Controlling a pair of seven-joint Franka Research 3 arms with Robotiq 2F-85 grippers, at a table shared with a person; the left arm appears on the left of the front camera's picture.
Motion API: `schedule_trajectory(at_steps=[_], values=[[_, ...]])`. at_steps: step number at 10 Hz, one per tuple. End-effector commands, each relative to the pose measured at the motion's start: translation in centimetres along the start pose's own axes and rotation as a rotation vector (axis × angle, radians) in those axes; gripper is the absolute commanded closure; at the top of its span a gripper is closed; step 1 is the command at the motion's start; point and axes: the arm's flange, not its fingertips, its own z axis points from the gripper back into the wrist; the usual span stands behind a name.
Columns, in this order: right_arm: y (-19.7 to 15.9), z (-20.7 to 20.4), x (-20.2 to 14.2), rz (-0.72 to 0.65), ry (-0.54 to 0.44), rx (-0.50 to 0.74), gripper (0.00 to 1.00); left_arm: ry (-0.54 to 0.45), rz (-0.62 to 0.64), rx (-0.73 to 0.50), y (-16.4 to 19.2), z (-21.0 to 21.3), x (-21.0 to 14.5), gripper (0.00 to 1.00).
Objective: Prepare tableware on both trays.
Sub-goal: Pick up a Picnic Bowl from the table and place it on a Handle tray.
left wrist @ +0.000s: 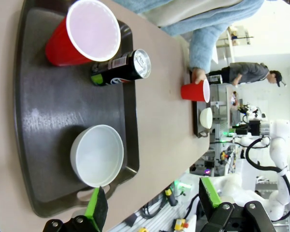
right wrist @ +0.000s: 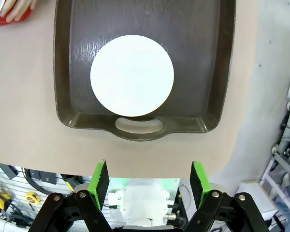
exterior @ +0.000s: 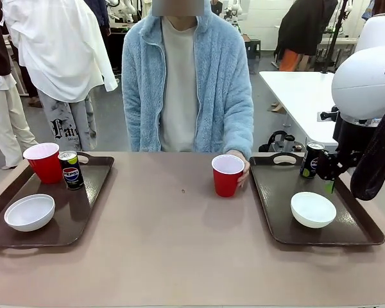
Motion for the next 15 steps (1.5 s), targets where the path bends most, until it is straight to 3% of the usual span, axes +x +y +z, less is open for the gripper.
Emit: schedule_trajectory(at_steps=[1, 2, 3, 5, 8, 10, 15], values=[[0.0, 0.0, 0.0, 0.000, 0.000, 0.000, 0.13, -0.013, 0.007, -0.021, -0.3, 0.1, -0.1, 0.00], [-0.6, 3.3, -2.0, 0.019, 0.018, 0.423, 0.13, -0.013, 0.007, -0.021, -0.3, 0.1, -0.1, 0.00], [-3.0, 6.2, -2.0, -0.081, -0.074, 0.757, 0.13, -0.013, 0.007, -0.021, -0.3, 0.1, -0.1, 0.00], [-9.2, 8.3, -1.0, -0.207, -0.141, 1.089, 0.13, -0.013, 0.007, -0.021, -0.3, 0.1, -0.1, 0.00], [-16.9, 7.2, -1.8, -0.323, -0.151, 1.407, 0.13, -0.013, 0.007, -0.021, -0.3, 0.1, -0.1, 0.00], [-20.3, 5.0, -3.7, -0.226, -0.098, 1.474, 0.13, -0.013, 0.007, -0.021, -0.3, 0.1, -0.1, 0.00], [-24.3, 0.4, -7.3, -0.157, -0.051, 1.360, 0.13, -0.013, 0.007, -0.021, -0.3, 0.1, -0.1, 0.00]])
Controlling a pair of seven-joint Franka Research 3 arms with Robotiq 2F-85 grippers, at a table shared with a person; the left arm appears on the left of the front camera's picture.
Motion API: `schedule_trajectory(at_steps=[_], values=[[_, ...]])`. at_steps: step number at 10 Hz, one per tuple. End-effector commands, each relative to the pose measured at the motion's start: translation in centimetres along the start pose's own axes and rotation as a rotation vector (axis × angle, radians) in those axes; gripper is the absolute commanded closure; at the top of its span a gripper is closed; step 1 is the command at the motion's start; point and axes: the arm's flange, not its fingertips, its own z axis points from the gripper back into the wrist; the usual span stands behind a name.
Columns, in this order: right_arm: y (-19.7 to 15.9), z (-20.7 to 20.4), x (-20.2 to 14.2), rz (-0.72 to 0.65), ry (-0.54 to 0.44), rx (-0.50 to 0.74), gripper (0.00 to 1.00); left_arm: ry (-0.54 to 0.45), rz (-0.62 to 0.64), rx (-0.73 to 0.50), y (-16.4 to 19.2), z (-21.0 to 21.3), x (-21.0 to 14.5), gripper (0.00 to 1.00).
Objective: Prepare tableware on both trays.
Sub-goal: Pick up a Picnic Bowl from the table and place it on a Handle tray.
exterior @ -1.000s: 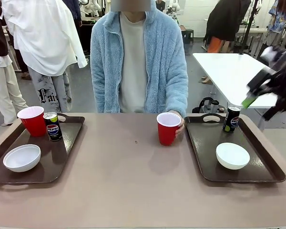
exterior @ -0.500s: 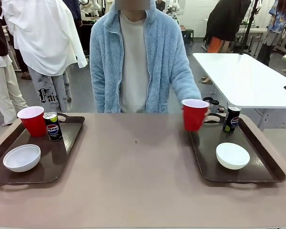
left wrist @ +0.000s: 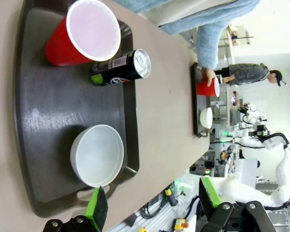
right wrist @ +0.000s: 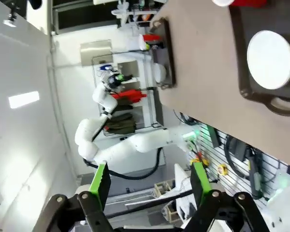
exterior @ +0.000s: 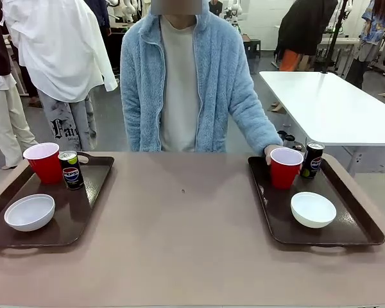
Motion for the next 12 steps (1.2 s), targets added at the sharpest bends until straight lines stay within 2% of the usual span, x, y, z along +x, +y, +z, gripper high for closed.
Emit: schedule_trajectory(at_steps=[1, 2, 3, 12], values=[[-0.38, 0.33, -0.31, 0.047, 0.026, -0.052, 0.13, -0.014, 0.007, -0.021, -0.30, 0.11, -0.07, 0.00], [0.06, -0.36, -0.51, 0.070, -0.015, -0.096, 0.13, -0.014, 0.007, -0.021, -0.30, 0.11, -0.07, 0.00], [-0.45, 0.15, -0.24, 0.011, 0.009, -0.027, 0.13, -0.014, 0.007, -0.021, -0.30, 0.11, -0.07, 0.00], [-0.45, 0.15, -0.24, 0.011, 0.009, -0.027, 0.13, -0.014, 0.007, -0.021, -0.30, 0.11, -0.07, 0.00]])
